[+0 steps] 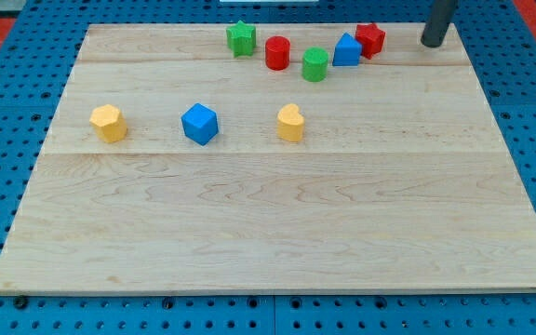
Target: Separate the blue triangle from the red star
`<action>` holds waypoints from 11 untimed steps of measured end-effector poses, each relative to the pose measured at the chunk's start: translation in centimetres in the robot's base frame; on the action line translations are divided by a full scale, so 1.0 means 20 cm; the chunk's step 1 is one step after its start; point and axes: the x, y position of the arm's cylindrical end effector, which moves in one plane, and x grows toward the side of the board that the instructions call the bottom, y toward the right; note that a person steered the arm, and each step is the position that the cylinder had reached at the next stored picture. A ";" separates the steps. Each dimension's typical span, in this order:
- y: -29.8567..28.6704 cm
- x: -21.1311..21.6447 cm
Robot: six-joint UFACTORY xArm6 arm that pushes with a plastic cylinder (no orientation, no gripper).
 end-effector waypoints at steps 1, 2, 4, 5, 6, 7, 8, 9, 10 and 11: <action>-0.34 -0.05; -0.68 -0.05; -0.88 0.07; -0.70 0.29; -0.59 0.47; -0.52 0.62; -0.53 0.71; -0.53 0.79; -0.53 0.80; -0.53 0.80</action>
